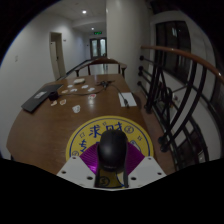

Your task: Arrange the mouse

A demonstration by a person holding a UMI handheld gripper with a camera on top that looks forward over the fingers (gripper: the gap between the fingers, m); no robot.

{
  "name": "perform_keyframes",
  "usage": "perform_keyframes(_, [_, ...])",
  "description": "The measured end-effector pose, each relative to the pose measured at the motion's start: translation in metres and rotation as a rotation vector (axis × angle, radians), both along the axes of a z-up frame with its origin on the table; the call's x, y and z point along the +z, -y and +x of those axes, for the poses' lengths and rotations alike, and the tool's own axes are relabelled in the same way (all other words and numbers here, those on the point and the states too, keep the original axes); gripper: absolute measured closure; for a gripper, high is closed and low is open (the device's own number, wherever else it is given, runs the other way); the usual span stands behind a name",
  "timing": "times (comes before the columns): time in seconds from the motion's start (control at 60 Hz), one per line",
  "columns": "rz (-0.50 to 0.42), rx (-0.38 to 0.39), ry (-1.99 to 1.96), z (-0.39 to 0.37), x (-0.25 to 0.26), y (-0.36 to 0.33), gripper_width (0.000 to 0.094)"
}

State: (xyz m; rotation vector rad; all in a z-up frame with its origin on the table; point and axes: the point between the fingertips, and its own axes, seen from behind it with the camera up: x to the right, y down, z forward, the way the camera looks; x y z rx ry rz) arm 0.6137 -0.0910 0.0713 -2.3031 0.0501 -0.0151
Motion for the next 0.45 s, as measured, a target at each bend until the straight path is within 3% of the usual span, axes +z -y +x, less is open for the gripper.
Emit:
perform_keyframes(0.183, [-0.013,0.081,-0.058,0.007,-0.003,-0.005,0.0407])
perform_keyframes(0.3, [0.020,0.124,-0.008,0.026,0.007,0.004,0.0067])
perform_keyframes(0.45, [0.056,0.148,-0.072,0.050,0.024,0.027,0.0082])
